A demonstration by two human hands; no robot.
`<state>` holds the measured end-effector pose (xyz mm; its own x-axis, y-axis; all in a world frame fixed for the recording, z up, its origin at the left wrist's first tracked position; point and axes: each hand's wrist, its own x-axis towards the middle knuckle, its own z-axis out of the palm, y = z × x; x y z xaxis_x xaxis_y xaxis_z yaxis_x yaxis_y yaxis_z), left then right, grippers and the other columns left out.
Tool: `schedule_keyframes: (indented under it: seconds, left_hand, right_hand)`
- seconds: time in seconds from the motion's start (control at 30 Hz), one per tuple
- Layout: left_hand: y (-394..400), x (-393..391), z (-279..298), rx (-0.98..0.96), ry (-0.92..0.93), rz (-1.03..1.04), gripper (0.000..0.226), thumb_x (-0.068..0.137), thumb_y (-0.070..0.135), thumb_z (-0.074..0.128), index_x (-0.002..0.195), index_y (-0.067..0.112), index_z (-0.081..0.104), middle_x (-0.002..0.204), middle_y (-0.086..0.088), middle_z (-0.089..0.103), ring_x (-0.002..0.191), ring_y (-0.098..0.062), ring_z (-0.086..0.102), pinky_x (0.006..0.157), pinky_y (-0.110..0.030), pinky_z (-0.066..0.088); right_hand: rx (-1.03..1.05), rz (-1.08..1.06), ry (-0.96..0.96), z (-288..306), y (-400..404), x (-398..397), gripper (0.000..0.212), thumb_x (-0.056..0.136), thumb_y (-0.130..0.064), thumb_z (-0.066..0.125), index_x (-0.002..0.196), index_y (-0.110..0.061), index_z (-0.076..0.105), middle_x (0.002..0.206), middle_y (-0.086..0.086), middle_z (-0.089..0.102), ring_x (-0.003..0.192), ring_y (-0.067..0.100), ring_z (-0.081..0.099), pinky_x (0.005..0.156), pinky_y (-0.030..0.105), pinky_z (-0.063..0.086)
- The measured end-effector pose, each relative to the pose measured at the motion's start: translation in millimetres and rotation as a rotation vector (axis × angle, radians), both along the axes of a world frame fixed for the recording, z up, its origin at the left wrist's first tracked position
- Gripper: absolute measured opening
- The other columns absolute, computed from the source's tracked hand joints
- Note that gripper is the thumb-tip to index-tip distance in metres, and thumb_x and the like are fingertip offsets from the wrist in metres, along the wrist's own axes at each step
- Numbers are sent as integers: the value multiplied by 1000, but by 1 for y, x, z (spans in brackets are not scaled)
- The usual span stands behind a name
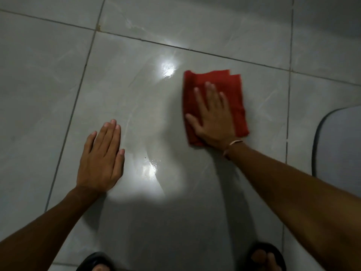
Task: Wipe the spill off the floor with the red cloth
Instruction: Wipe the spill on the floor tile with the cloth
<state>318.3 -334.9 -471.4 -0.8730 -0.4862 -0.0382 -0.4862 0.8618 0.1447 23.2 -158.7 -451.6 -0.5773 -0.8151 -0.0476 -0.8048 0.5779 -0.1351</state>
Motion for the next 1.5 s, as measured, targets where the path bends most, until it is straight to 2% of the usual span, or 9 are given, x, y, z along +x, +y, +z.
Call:
schedule_keyframes:
  seconds: [0.17, 0.33, 0.57, 0.67, 0.87, 1.03, 1.17, 1.33, 1.5]
  left_hand:
    - [-1, 1, 0, 9, -15, 4, 68, 103, 38, 23, 161, 3, 20, 171, -17, 21, 160, -29, 18, 129, -53, 19]
    - [1, 1, -2, -25, 8, 2, 66, 103, 34, 28, 161, 2, 21, 170, -17, 24, 159, -29, 22, 129, -51, 21]
    - [0, 1, 0, -16, -1, 0, 66, 103, 34, 28, 161, 2, 21, 171, -17, 23, 159, -29, 21, 128, -52, 22]
    - [0, -2, 3, -6, -5, -4, 66, 103, 33, 28, 161, 2, 21, 171, -17, 23, 160, -29, 20, 129, -51, 20]
    - [0, -1, 3, 2, -15, -1, 66, 103, 35, 26, 161, 2, 21, 170, -17, 25, 159, -29, 21, 129, -51, 20]
    - [-1, 0, 0, 5, -19, 4, 66, 104, 34, 28, 162, 4, 20, 171, -15, 22, 160, -27, 18, 130, -51, 19]
    - [1, 0, 1, 18, -57, 9, 66, 103, 33, 28, 161, 3, 19, 171, -16, 20, 160, -28, 17, 130, -51, 18]
    - [24, -11, 55, 241, -303, 60, 77, 99, 48, 13, 162, 2, 13, 172, -19, 9, 160, -33, 12, 128, -49, 13]
    - [75, -32, 177, 243, -353, -118, 73, 102, 44, 13, 162, 2, 16, 171, -20, 14, 158, -34, 20, 126, -50, 24]
  right_hand:
    - [23, 487, -99, -10, 100, 112, 77, 103, -59, 42, 167, -21, 21, 178, 14, 12, 166, 30, 10, 135, 49, 9]
    - [184, 418, -23, -1, 218, 13, 79, 104, -65, 32, 168, -27, 9, 179, 8, 0, 166, 27, 8, 133, 50, 12]
    - [51, 1, 24, 1, 22, -27, 85, 99, -70, 30, 167, -20, 22, 176, 18, 15, 165, 32, 14, 133, 53, 17]
    - [-26, 118, -6, -3, -27, 27, 84, 99, -68, 40, 166, -20, 27, 175, 18, 19, 164, 32, 16, 132, 53, 18]
    - [11, 542, -12, -7, 79, 34, 79, 102, -69, 40, 166, -25, 26, 176, 11, 20, 165, 25, 15, 133, 50, 18]
    - [-38, 76, 18, -10, 50, 27, 70, 103, -53, 43, 165, -22, 31, 174, 16, 24, 163, 30, 21, 132, 54, 21]
    - [-105, 47, -118, -14, 36, 75, 69, 91, -24, 52, 159, -15, 42, 171, 19, 33, 161, 34, 28, 132, 56, 22]
    - [-144, -146, -581, 39, 40, 112, 74, 85, 19, 47, 154, -9, 49, 172, 11, 31, 163, 28, 23, 136, 41, 6]
    - [-585, -846, -1013, 184, 93, 96, 55, 87, 28, 35, 124, 9, 69, 153, 22, 55, 140, 36, 55, 117, 32, 46]
